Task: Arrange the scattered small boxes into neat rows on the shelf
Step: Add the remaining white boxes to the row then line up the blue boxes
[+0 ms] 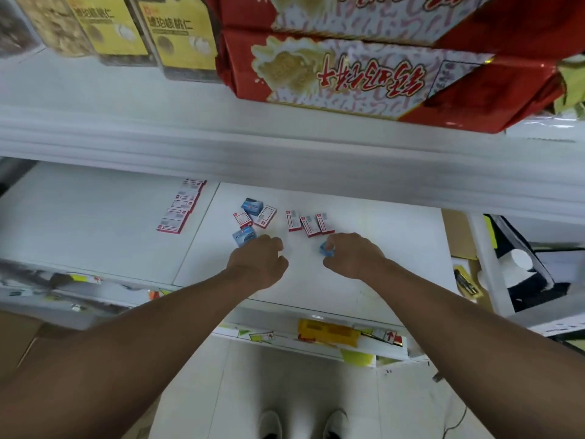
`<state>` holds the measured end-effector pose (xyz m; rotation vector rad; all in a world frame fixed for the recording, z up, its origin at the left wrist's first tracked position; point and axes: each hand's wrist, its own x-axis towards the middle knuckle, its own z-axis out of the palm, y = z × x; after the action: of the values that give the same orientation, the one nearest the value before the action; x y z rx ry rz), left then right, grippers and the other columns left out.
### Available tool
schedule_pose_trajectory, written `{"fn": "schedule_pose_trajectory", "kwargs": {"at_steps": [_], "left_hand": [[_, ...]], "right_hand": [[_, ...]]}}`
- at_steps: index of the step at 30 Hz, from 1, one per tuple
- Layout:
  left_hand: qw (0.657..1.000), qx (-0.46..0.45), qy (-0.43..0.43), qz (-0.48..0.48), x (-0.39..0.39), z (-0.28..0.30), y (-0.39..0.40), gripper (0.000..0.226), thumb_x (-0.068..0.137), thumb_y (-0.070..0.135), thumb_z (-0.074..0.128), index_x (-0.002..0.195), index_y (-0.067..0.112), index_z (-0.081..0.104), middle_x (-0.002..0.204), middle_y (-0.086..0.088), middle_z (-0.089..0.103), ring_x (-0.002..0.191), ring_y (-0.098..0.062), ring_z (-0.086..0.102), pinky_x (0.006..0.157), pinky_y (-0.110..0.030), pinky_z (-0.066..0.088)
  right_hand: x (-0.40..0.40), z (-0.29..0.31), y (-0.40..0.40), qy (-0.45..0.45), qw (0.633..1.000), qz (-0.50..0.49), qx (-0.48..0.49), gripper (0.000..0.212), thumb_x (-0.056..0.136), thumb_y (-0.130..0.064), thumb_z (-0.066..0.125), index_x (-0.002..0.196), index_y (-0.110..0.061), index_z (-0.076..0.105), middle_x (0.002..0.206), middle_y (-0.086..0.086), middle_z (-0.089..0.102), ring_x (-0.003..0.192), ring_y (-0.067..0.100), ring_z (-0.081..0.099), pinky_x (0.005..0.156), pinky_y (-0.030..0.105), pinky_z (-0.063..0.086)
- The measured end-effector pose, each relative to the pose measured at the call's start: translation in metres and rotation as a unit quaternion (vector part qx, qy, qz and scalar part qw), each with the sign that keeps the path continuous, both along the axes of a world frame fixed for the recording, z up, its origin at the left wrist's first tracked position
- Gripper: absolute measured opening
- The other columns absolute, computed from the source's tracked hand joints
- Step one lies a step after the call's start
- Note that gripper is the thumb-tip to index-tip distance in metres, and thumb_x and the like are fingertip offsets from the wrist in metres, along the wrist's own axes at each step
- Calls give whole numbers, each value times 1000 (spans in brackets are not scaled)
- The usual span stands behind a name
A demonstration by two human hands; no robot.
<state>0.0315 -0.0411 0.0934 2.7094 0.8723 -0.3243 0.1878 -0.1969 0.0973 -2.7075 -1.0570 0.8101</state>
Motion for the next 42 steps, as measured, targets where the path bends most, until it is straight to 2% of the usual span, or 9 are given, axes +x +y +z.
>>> {"fn": "schedule_pose_trajectory", "kwargs": {"at_steps": [7, 15, 19, 25, 30, 32, 35, 38, 42], "left_hand": [[998, -11, -35, -54, 10, -8, 20, 36, 103, 39, 54, 134, 24, 65, 132, -3, 66, 119, -23, 63, 88, -39, 60], [997, 2, -26, -69, 20, -29, 35, 38, 105, 38, 52, 136, 21, 64, 130, -5, 66, 119, -24, 62, 90, -39, 60], [998, -1, -23, -50, 30, -47, 34, 37, 103, 40, 52, 134, 23, 65, 127, -2, 68, 113, -23, 65, 88, -43, 62], [999, 14, -23, -23, 59, -60, 43, 41, 103, 42, 49, 137, 25, 63, 132, -2, 64, 117, -27, 65, 91, -46, 60], [996, 61, -51, -30, 88, -72, 59, 34, 102, 36, 52, 133, 21, 58, 125, -6, 65, 110, -30, 67, 83, -47, 63], [997, 33, -74, -12, 98, -77, 66, 37, 103, 34, 56, 138, 23, 55, 128, -5, 61, 115, -31, 65, 87, -51, 62], [997, -6, -78, -7, 109, -88, 74, 58, 97, 35, 66, 152, 29, 48, 144, -5, 53, 127, -33, 61, 93, -52, 62], [998, 7, -37, -45, 118, -101, 84, 82, 91, 37, 72, 164, 29, 34, 163, -2, 38, 145, -34, 48, 108, -53, 54], [997, 9, -11, -82, 127, -105, 90, 89, 92, 43, 70, 167, 29, 25, 166, 0, 39, 150, -35, 38, 117, -57, 44]], "right_hand": [[-9, 0, 10, -12, 999, -33, -13, 41, 90, -36, 62, 131, -31, 65, 132, -2, 64, 117, 26, 63, 97, 38, 54], [21, -9, 32, -25, 997, -71, 2, 28, 86, -31, 67, 113, -25, 70, 111, 0, 69, 99, 25, 67, 82, 34, 56], [39, -21, 41, -33, 997, -64, -5, 35, 91, -35, 64, 124, -26, 66, 118, 3, 67, 107, 25, 65, 89, 37, 56], [60, -44, 57, -50, 998, -45, 19, 34, 92, -34, 65, 125, -26, 63, 118, 2, 67, 105, 25, 66, 90, 39, 57], [78, -61, 74, -76, 997, -12, 27, 34, 91, -35, 68, 123, -25, 64, 116, 1, 65, 107, 24, 63, 91, 39, 55], [82, -67, 80, -83, 996, 6, 19, 33, 90, -34, 70, 121, -25, 65, 114, -1, 64, 108, 24, 63, 92, 39, 55], [88, -81, 86, -90, 994, 56, 16, 30, 85, -36, 75, 113, -27, 67, 112, 0, 67, 99, 22, 64, 86, 40, 58], [95, -90, 90, -101, 992, 68, 22, 41, 79, -34, 81, 116, -30, 67, 110, 1, 62, 95, 22, 64, 84, 42, 60], [97, -92, 91, -108, 990, 81, 33, 56, 75, -35, 86, 125, -29, 61, 109, 0, 58, 99, 22, 62, 87, 41, 58]]}}
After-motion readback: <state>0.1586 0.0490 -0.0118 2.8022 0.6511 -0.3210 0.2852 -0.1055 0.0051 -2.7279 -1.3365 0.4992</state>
